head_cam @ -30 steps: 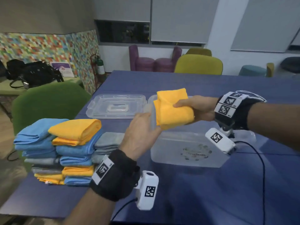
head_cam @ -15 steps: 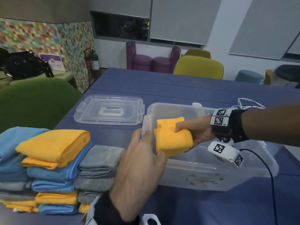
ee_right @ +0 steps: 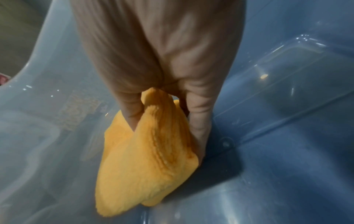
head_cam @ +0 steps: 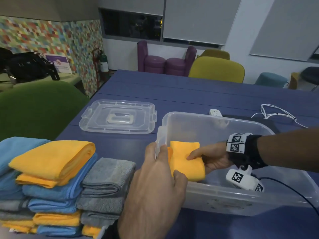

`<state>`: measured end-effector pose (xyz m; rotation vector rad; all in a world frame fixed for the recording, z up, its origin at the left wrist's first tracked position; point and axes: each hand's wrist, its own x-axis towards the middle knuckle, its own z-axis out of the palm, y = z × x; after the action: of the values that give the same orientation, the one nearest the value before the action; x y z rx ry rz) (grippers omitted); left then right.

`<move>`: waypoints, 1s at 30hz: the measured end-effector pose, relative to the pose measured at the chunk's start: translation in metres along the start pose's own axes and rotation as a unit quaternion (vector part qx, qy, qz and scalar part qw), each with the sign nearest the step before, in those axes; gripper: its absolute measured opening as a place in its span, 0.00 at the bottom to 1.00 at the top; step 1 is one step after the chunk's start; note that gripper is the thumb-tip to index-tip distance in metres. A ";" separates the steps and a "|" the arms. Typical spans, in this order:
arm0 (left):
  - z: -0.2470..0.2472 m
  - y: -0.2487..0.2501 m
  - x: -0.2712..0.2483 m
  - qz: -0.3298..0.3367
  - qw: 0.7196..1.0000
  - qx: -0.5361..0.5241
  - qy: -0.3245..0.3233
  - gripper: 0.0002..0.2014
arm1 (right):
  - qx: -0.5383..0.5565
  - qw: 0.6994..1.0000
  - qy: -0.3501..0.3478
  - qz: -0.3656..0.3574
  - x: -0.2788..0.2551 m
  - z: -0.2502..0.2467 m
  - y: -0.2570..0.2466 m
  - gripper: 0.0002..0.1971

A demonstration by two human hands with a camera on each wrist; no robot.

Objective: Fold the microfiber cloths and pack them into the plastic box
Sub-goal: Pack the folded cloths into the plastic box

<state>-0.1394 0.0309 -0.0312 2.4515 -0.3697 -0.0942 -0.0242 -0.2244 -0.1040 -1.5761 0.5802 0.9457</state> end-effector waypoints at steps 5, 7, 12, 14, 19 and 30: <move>0.001 0.002 0.002 -0.003 1.000 0.003 0.009 0.36 | -0.122 0.991 0.050 0.004 0.012 -0.005 0.002 0.41; 0.002 0.001 0.002 -0.004 1.000 -0.002 0.016 0.33 | -0.160 0.986 0.052 -0.009 0.012 -0.006 0.000 0.41; 0.002 -0.001 0.001 0.001 1.000 -0.012 0.023 0.30 | -0.186 0.982 0.039 -0.016 -0.003 -0.007 -0.011 0.33; 0.001 0.001 0.001 0.002 1.000 -0.012 0.020 0.28 | -0.184 0.982 0.039 -0.022 -0.008 -0.010 -0.015 0.30; 0.000 0.006 0.000 -0.008 1.000 0.001 0.020 0.32 | -0.179 0.983 0.027 -0.017 -0.004 -0.007 -0.014 0.27; -0.003 -0.001 -0.002 0.020 0.999 -0.016 0.029 0.31 | -0.228 0.973 0.020 -0.024 -0.020 -0.005 -0.027 0.36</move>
<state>-0.1402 0.0342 -0.0298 2.4080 -0.3897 -0.0119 -0.0125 -0.2251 -0.0717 -2.0119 0.3638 1.0621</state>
